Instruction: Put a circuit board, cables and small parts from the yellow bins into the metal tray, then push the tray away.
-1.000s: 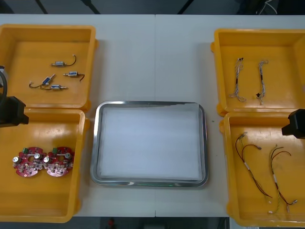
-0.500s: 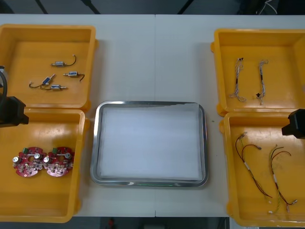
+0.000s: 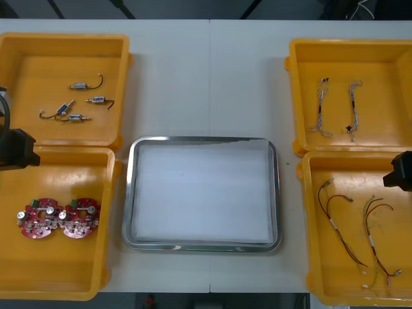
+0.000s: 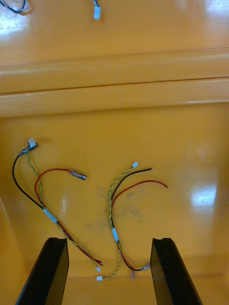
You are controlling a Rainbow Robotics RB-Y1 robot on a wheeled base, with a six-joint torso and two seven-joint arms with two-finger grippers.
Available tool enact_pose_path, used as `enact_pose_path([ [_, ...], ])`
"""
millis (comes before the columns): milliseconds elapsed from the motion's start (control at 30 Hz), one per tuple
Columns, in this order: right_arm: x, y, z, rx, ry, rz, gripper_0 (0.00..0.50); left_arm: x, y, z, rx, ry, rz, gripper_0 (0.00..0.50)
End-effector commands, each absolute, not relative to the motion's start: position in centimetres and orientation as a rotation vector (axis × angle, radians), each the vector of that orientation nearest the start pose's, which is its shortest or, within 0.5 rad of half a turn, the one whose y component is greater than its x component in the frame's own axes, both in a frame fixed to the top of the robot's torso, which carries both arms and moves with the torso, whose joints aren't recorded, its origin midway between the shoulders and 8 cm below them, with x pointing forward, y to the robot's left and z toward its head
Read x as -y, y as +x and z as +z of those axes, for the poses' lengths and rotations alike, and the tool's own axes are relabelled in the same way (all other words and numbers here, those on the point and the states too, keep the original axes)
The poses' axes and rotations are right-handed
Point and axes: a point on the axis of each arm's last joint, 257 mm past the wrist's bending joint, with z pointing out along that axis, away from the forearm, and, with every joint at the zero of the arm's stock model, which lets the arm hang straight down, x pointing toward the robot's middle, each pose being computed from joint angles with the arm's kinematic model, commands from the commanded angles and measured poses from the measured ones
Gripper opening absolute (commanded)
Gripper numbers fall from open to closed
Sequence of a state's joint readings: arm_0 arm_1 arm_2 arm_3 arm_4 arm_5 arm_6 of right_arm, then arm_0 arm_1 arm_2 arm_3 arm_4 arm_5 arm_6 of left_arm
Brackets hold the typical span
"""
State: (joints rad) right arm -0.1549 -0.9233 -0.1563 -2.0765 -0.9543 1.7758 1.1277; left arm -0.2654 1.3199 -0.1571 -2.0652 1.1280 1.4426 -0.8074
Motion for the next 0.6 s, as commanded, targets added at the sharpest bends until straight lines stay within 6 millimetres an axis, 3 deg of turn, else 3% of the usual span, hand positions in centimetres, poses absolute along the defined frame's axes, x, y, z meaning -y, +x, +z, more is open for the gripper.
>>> enact_pose_path([
  [33, 39.5, 36.5, -17.9, -2.782, 0.101, -0.046, 0.500, -39.3, 39.6, -17.8, -2.715, -0.139, 0.137, 0.500],
  [600, 40.2, 34.2, -22.7, -2.796, -0.275, -0.057, 0.500, -39.9, 38.9, -21.5, -2.745, -0.028, 0.200, 0.500],
])
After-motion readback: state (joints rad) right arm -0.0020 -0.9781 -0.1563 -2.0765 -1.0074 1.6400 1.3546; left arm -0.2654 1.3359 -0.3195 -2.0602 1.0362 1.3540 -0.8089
